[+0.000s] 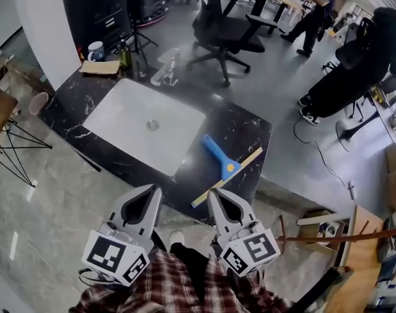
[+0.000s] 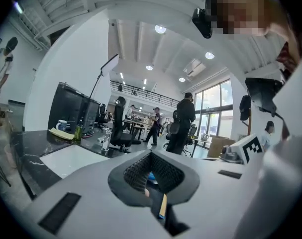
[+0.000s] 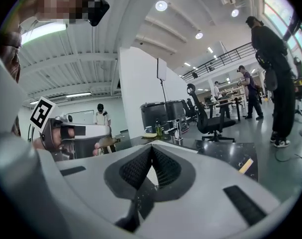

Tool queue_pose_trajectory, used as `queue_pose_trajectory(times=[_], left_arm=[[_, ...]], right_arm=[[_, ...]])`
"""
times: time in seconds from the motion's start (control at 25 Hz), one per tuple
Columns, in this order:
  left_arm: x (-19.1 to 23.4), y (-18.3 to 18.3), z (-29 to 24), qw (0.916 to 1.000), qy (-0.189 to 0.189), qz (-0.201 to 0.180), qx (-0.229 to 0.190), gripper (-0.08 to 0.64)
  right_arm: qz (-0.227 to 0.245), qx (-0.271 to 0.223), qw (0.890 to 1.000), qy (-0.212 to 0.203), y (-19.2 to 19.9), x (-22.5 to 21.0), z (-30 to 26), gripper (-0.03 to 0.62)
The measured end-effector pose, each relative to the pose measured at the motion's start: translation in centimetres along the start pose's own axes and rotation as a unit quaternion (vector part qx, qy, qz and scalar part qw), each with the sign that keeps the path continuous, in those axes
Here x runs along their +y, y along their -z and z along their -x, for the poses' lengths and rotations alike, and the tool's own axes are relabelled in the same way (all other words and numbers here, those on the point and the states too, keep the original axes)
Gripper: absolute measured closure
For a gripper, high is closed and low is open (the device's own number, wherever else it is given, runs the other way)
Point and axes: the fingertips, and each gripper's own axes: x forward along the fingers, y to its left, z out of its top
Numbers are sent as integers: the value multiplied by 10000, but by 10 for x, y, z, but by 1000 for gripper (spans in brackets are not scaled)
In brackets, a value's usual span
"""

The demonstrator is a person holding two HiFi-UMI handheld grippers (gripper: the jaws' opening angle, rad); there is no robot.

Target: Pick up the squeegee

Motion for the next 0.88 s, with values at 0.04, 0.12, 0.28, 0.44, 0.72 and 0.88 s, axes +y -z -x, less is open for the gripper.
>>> queue_pose_trajectory(times=[0.04,0.12,0.28,0.44,0.72,0.88], left_arm=[[6,-1,-11,9999,106,0,34,551],[17,-3,-33,9993,360,-20,130,551],[45,-7,-72,9949,918,-77,403,551],[69,-9,-101,9854,1520,-73,757,551],[82,-10,-134,9579,2604,-251,1181,551],[74,-8,-146,9478,2914,-318,1252,551]], right_arm=[[-25,-5,9999,111,-1,-7,-8,581],[-91,-25,9993,358,-4,-20,-23,581],[-251,-102,9950,959,-11,-44,-53,581],[-438,-176,9855,1630,-19,-64,-82,581],[-648,-247,9606,2692,-24,-81,-101,581],[-750,-70,9537,2912,-14,-83,-100,581]])
